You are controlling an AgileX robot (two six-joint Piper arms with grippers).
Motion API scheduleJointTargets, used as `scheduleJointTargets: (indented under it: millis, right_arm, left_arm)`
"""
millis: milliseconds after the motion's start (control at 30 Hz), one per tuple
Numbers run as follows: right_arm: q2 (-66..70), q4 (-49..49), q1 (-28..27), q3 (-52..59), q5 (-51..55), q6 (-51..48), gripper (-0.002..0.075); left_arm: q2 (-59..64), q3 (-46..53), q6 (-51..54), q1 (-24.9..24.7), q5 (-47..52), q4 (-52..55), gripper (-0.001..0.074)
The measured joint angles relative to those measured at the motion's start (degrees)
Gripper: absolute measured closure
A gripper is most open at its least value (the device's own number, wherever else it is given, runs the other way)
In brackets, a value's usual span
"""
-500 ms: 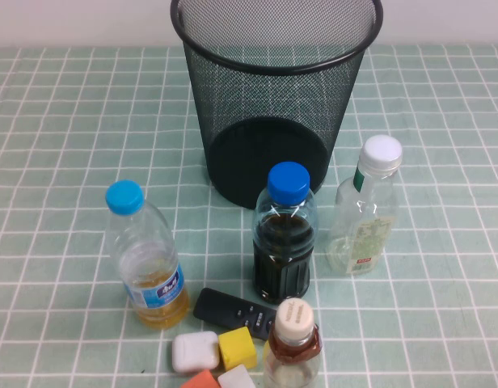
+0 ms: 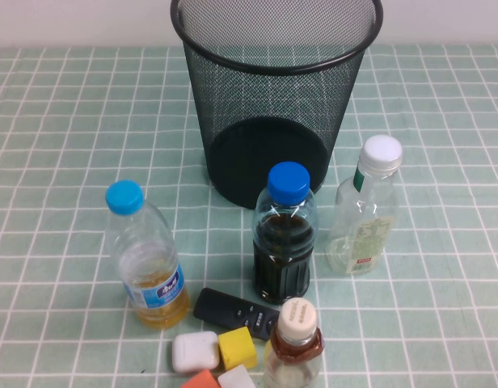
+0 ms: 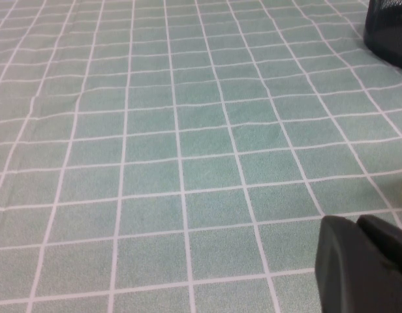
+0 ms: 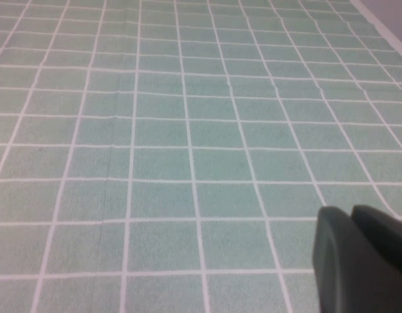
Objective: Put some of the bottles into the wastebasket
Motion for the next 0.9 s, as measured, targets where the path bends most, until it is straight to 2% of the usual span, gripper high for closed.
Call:
scheduleJointTargets:
  millis: [900]
  right_arm:
    - [0.00,0.00,0.00,0.00,0.00,0.00,0.0734]
  left_arm:
    - [0.00,0.00,-0.14,0.00,-0.77,-1.38,0.0739]
